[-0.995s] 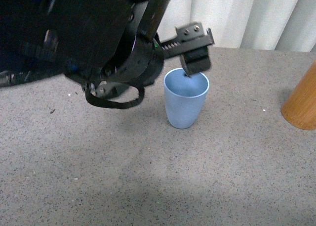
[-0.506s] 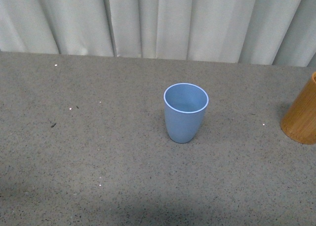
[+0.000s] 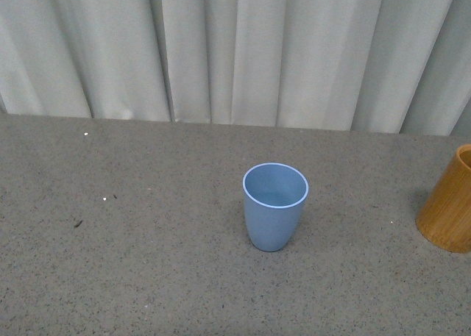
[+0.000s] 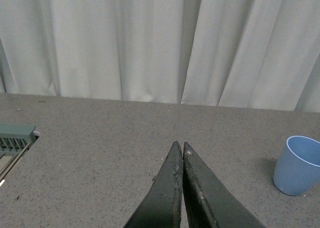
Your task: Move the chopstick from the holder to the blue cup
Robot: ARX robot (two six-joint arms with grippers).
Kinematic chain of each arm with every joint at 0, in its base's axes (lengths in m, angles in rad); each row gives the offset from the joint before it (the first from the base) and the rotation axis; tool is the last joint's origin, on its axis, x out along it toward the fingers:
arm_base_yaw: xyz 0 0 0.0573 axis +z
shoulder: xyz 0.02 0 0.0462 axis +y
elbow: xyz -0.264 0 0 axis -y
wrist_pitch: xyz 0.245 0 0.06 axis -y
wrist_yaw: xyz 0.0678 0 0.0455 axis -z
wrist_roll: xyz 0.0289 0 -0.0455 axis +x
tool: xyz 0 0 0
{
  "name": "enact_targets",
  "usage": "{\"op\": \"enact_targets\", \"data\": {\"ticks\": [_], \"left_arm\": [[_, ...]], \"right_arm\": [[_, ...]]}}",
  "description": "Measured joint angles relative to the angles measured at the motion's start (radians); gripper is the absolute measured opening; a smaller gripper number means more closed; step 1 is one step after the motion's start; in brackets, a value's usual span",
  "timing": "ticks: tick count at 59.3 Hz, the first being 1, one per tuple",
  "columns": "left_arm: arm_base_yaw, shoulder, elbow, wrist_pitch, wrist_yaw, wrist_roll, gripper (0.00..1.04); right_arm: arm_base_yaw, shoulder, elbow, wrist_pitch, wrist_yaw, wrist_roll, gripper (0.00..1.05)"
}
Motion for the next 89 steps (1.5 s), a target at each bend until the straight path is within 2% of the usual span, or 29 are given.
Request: {"op": "enact_targets", "data": {"ticks": [7, 9, 12, 16, 18, 22, 26, 29, 32, 36, 50, 64, 75, 89], "left_arm": [[0.000, 0.000, 0.000, 0.000, 0.000, 0.000, 0.23], [0.000, 0.000, 0.000, 0.000, -0.001, 0.000, 0.29], [0.000, 0.000, 0.000, -0.001, -0.002, 0.001, 0.40], [0.000, -0.001, 0.000, -0.001, -0.002, 0.001, 0.50], [0.000, -0.001, 0.000, -0.001, -0.002, 0.001, 0.57], [0.000, -0.001, 0.000, -0.001, -0.001, 0.001, 0.68], [0.000, -0.001, 0.000, -0.001, 0.000, 0.001, 0.83], [0.000, -0.001, 0.000, -0.001, -0.001, 0.001, 0.93], [0.000, -0.001, 0.000, -0.001, -0.002, 0.001, 1.00], [0.000, -0.001, 0.000, -0.001, -0.002, 0.001, 0.98], [0.000, -0.001, 0.000, -0.001, -0.001, 0.001, 0.98], [0.000, -0.001, 0.000, -0.001, -0.001, 0.001, 0.98], [0.000, -0.001, 0.000, -0.001, -0.001, 0.001, 0.98], [0.000, -0.001, 0.000, -0.001, -0.001, 0.001, 0.98]], "right_arm": [[0.000, 0.000, 0.000, 0.000, 0.001, 0.001, 0.95], [0.021, 0.018, -0.002, 0.032, 0.072, 0.023, 0.95], [0.085, 0.135, 0.001, 0.211, 0.304, 0.110, 0.95], [0.085, 0.309, 0.009, 0.417, 0.413, 0.142, 0.95], [0.067, 0.438, 0.027, 0.550, 0.415, 0.141, 0.93], [0.027, 0.622, 0.074, 0.713, 0.379, 0.123, 0.84], [-0.025, 0.832, 0.154, 0.821, 0.296, 0.105, 0.96], [-0.056, 0.965, 0.203, 0.856, 0.245, 0.085, 0.95], [-0.072, 1.059, 0.238, 0.859, 0.208, 0.068, 0.95], [-0.091, 1.195, 0.293, 0.843, 0.154, 0.058, 0.95], [-0.124, 1.421, 0.423, 0.863, 0.153, 0.063, 0.95], [-0.116, 1.527, 0.539, 0.751, 0.155, 0.142, 0.95], [-0.134, 1.564, 0.631, 0.595, 0.169, 0.216, 0.95], [-0.148, 1.654, 0.731, 0.512, 0.146, 0.235, 0.95]]}}
